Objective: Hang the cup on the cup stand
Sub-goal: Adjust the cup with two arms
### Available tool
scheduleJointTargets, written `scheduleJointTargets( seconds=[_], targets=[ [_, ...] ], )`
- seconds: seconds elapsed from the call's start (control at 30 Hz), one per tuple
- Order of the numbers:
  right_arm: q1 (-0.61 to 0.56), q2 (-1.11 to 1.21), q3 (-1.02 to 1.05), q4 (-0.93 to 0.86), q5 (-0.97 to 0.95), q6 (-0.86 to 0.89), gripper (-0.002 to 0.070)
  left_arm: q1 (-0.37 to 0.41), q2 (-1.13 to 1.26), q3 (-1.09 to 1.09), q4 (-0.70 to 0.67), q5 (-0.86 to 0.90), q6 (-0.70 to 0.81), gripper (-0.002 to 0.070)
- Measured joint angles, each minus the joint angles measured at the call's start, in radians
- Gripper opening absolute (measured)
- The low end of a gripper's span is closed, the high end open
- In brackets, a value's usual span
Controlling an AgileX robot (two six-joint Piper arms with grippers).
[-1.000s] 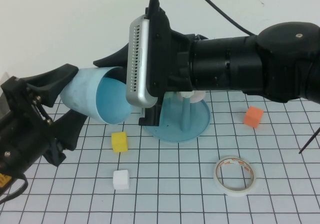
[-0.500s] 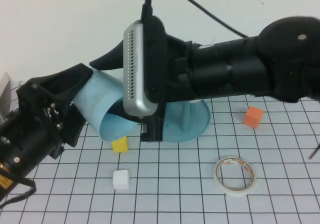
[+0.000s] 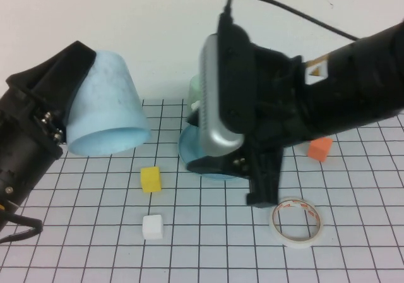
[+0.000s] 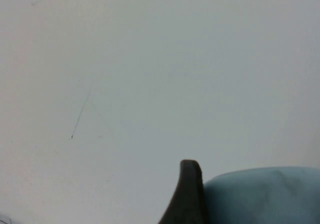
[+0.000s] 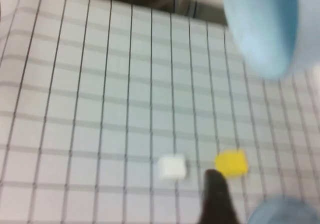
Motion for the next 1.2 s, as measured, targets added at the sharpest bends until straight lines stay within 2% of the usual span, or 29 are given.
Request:
scheduleJointTargets(
  seconds=[0.1,0.2,0.27,0.33,0.47,0.57,0.7,1.2],
  targets=[
    [0.000,-0.030,0.000,-0.072,0.065,0.131,0.0351,-0.002,0.000,0.000,0.008,-0.002,0.051,0.0532],
    [0.000,-0.047,0.000,-0.090,0.135,0.229,0.0186,-0.002,0.000,0.000,0.010,-0.004,0.085,0.0532],
    [0.000,-0.048,0.000,-0.042,0.176,0.259,0.0081,-0.002,0.000,0.000,0.011,-0.004,0.101,0.0532],
    [0.000,-0.046,0.004,0.057,0.194,0.255,0.0038,-0.002,0.000,0.000,0.011,-0.005,0.103,0.0532],
    [0.021,-0.028,0.037,0.355,0.157,0.118,0.0013,-0.002,0.000,0.000,0.011,-0.006,0.108,0.0532],
    [0.044,-0.010,0.065,0.482,0.066,0.043,0.0010,-0.002,0.000,0.000,0.003,-0.009,0.108,0.0532],
    [0.058,0.011,0.079,0.536,-0.047,0.017,0.0008,-0.002,0.000,0.000,-0.022,-0.008,0.112,0.0532],
    [0.058,0.078,0.080,0.712,-0.230,-0.113,0.0008,-0.002,0.000,0.000,-0.060,-0.007,0.120,0.0530]
  ],
)
